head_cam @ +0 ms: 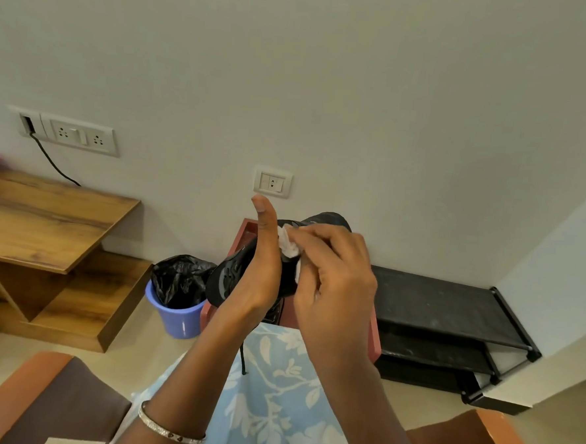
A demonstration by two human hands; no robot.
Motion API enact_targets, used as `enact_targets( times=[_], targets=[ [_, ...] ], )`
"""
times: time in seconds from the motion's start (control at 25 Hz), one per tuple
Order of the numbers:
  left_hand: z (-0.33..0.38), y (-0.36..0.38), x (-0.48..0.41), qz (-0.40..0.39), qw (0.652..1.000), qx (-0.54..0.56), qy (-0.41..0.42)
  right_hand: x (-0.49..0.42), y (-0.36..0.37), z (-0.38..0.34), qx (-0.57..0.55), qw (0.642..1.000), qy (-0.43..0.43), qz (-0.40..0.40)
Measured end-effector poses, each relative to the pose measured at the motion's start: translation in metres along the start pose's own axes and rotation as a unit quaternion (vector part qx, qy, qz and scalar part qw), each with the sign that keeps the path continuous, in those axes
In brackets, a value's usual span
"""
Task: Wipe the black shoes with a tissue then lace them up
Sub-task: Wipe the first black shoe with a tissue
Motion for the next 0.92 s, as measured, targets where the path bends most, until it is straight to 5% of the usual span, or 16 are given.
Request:
enact_targets(
  times=[0.24, 0.4, 0.92],
  targets=[
    [-0.003, -0.017, -0.001, 0.061, 0.997, -0.018, -0.051, 0.013, -0.006, -0.011, 0.016, 0.999, -0.04, 0.021],
    [-0.016, -0.009, 0.0, 0.0, 0.992, 0.039, -0.121, 0.035, -0.006, -0.006, 0.003, 0.999, -0.045, 0.007],
    [0.003, -0.019, -0.002, 0.069, 0.977, 0.176, -0.094, 0.033, -0.005, 0.012, -0.006, 0.999, -0.038, 0.027]
  ],
)
Point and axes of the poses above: each hand's wrist, its own x-axis away from the middle knuckle, its own y-axis out of the palm, z = x × y, the point moved 10 cm from there along -x, towards the middle knuckle, and after that the axes turned 9 degrees about -x, right-handed, at the moved point
